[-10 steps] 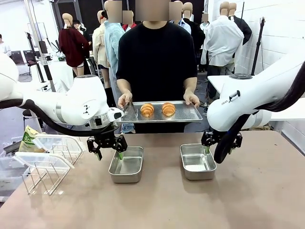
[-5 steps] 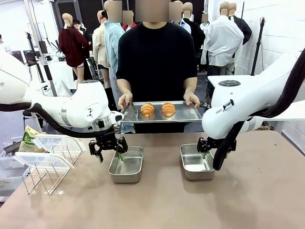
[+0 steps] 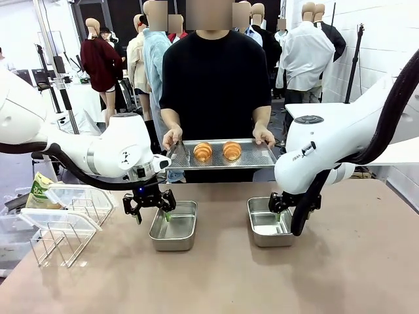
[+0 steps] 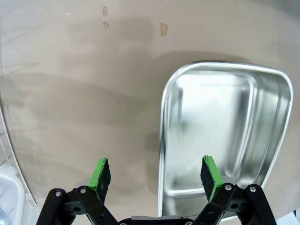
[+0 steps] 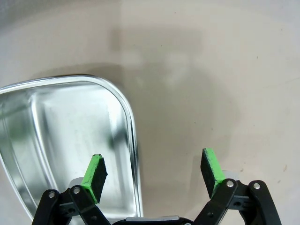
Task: Place the bread in airtight containers.
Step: Lift both Airtight Container.
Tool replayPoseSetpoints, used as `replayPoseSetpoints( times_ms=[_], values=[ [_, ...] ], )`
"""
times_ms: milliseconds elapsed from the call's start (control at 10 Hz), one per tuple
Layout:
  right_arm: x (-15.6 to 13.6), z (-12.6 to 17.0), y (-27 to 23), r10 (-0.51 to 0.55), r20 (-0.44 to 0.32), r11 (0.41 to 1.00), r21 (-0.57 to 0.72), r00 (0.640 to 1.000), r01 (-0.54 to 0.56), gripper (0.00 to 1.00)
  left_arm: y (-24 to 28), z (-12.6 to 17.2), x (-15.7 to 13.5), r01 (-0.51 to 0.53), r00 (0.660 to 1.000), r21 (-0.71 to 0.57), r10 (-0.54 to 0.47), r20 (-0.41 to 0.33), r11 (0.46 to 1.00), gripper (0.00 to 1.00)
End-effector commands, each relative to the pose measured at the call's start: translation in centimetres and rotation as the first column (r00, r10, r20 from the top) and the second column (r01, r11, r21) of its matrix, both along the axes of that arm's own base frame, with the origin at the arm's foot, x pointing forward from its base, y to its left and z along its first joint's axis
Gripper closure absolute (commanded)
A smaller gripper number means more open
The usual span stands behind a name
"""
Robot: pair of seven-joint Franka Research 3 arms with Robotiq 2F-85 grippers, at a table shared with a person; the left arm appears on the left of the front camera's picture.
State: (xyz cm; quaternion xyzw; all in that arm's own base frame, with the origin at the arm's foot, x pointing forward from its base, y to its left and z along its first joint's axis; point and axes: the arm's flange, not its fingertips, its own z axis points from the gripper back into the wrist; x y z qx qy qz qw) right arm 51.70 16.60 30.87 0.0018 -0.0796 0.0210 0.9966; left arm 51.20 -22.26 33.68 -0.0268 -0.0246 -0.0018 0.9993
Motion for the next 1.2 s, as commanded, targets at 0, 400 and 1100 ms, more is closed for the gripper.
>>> replayPoseSetpoints(
  times_ms=[0,400,1100],
  values=[
    [0.8,-0.2,0.5,-0.012,0.005,1.0,-0.02,1.0,0.012,0.0,-1.0,-0.9,0.9,-0.03,0.999,0.053,0.029,0.023,0.998,0.0],
    [1.0,-1.0,0.5,0.005,-0.043,1.0,-0.004,0.999,-0.005,0.04,-1.2,-1.7,1.2,0.007,1.0,0.008,-0.007,-0.003,1.0,0.0],
    [1.2,-1.1,0.6,0.019,-0.061,1.0,-0.018,0.998,-0.02,1.0,-0.9,-1.6,1.3,-0.005,1.0,0.044,0.006,-0.016,0.999,1.0]
  ],
)
